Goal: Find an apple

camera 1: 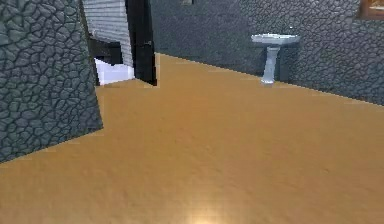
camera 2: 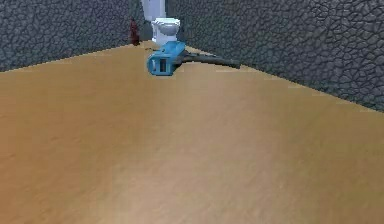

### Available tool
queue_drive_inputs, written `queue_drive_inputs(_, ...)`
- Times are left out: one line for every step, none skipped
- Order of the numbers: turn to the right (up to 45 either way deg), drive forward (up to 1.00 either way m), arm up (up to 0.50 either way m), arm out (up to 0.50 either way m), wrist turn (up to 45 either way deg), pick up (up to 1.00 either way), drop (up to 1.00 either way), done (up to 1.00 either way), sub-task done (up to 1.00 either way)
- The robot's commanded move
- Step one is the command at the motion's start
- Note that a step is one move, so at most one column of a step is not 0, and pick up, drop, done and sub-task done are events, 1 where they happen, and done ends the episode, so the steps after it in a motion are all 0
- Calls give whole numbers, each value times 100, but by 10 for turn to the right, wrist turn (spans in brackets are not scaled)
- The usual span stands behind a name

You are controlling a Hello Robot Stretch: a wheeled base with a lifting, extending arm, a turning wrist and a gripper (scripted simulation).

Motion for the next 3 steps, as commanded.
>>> queue_drive_inputs(0, 100, 0, 0, 0, 0, 0, 0, 0)
queue_drive_inputs(-30, 0, 0, 0, 0, 0, 0, 0, 0)
queue_drive_inputs(0, 100, 0, 0, 0, 0, 0, 0, 0)
